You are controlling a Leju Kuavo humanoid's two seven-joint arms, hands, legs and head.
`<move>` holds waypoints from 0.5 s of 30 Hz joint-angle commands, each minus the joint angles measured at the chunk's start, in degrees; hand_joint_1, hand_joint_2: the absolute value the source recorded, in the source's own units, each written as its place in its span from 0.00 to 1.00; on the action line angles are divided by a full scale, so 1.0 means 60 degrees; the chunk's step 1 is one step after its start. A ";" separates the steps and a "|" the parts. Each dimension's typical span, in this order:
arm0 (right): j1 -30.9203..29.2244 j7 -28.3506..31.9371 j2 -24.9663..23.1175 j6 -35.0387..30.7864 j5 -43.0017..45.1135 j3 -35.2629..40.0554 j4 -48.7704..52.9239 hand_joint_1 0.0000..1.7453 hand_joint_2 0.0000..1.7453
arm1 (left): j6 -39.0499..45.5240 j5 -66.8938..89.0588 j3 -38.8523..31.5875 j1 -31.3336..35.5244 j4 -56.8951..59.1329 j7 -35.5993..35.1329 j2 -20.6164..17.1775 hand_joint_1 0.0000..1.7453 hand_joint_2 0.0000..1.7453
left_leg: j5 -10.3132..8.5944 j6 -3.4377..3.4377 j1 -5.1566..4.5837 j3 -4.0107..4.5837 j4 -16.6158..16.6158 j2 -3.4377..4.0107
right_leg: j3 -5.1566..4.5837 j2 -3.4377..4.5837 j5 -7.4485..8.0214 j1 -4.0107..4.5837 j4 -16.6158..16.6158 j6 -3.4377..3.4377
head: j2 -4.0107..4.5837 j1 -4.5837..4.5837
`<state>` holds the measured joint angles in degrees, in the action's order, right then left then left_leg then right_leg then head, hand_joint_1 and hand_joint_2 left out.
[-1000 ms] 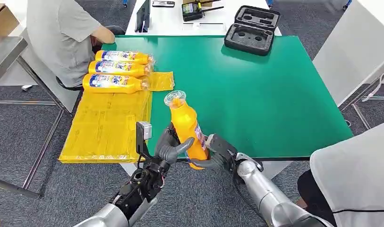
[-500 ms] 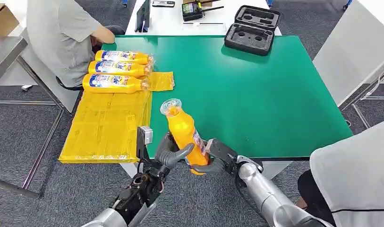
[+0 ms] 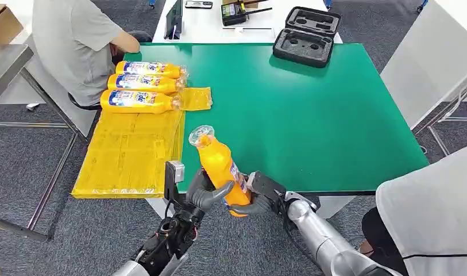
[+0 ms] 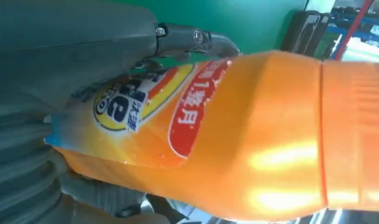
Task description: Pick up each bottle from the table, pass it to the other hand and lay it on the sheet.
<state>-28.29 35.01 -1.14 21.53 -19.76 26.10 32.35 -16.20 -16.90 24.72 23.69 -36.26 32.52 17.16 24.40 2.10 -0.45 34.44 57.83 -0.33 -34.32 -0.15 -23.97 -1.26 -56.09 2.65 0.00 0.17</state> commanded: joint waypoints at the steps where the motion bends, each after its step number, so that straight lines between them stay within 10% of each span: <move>1: -0.0173 -0.0011 0.0013 -0.0058 0.0117 0.0177 0.0045 1.00 1.00 | 0.0035 0.0006 -0.0446 -0.0039 -0.0189 0.0020 -0.0290 0.00 1.00 | 0.0015 -0.0025 0.0017 -0.0034 0.0000 0.0024 | 0.0030 0.0022 -0.0006 0.0018 0.0006 -0.0026 | 0.0000 0.0000; 15: -0.0183 -0.0027 -0.0151 -0.0106 0.0149 0.0131 -0.0033 1.00 1.00 | -0.0014 -0.0127 -0.0854 0.0003 -0.0612 -0.0123 -0.0315 0.00 1.00 | 0.0011 -0.0018 0.0011 -0.0017 0.0003 0.0023 | 0.0012 0.0022 -0.0003 0.0012 0.0000 -0.0018 | 0.0000 0.0000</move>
<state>-27.48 35.39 -1.42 21.05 -18.88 26.10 32.94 -16.55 -17.59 21.66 22.27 -40.15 32.39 16.85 24.39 2.10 -0.45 34.43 57.83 -0.33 -34.32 -0.15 -23.97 -1.26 -56.09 2.65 0.00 0.18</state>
